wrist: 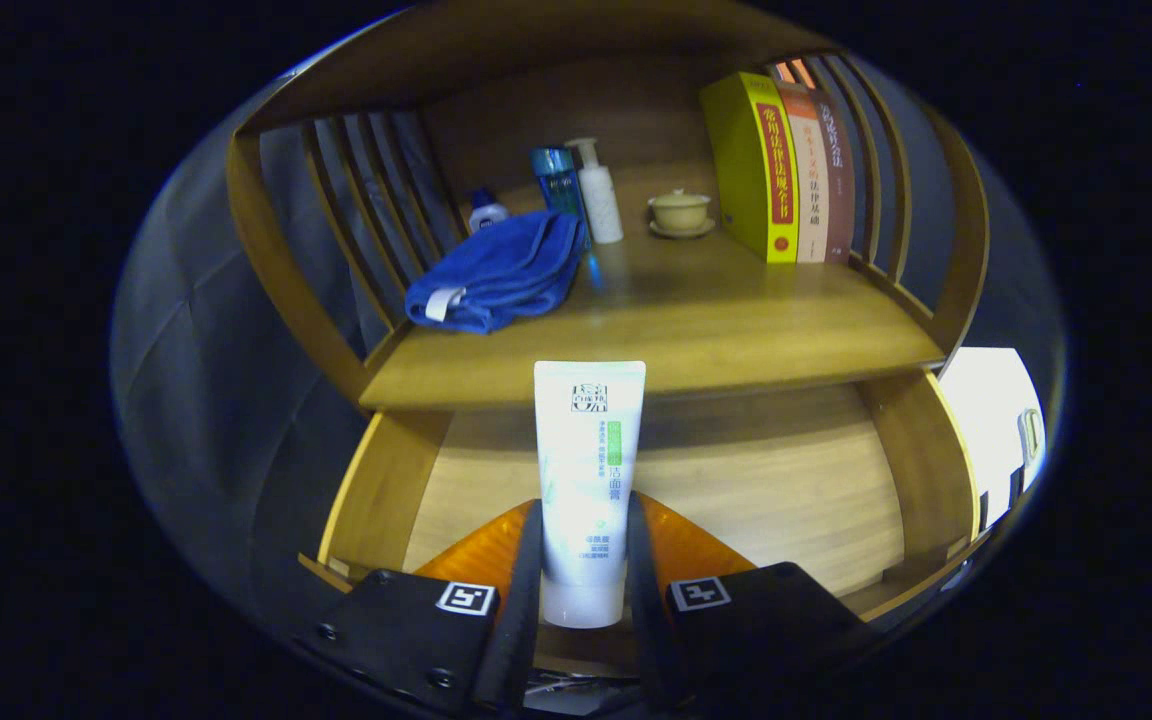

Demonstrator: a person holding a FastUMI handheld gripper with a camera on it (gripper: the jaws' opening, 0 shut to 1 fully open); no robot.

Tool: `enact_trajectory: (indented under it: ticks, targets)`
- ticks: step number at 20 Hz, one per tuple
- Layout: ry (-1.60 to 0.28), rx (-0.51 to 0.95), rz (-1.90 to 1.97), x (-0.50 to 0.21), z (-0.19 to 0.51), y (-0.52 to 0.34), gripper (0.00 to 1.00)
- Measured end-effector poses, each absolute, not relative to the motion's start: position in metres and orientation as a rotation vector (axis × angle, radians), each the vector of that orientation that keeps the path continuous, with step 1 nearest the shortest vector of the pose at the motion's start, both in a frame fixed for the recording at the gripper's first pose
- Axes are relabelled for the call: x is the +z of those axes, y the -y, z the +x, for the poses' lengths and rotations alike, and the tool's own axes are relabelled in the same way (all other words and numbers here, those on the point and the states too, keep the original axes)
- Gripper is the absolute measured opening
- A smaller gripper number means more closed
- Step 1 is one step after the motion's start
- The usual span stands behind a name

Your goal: Pull open the drawer, take out the items inside it, and place them on the countertop above the cabinet.

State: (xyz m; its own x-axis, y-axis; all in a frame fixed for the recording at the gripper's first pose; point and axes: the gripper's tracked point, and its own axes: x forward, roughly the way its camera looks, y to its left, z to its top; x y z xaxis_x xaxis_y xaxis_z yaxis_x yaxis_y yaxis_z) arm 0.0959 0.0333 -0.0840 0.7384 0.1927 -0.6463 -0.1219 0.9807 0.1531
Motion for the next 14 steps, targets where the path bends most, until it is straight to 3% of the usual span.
enact_trajectory:
  ticks: [14]
  targets:
    - [-0.517,0.082,0.052,-0.04,0.228,-0.01,0.5]
